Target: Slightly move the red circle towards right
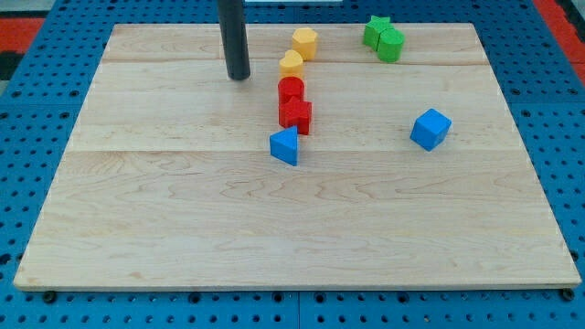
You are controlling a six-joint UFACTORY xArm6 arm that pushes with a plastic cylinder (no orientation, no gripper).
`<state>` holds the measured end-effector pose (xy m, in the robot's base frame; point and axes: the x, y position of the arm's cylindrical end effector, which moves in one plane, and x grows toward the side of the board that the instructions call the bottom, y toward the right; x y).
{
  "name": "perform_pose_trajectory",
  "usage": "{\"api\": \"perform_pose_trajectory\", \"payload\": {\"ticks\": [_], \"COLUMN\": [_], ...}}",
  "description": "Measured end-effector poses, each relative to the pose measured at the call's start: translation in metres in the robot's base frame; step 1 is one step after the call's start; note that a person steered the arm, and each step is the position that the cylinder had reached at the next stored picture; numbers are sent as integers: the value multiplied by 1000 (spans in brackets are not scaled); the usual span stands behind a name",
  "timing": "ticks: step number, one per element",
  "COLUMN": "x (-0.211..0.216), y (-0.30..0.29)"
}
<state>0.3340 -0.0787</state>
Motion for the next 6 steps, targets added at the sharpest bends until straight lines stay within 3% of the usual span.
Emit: {"api": "perform_pose_trajectory", "payload": {"ticks": [3,6], "x": [16,38], "y": [63,52]}}
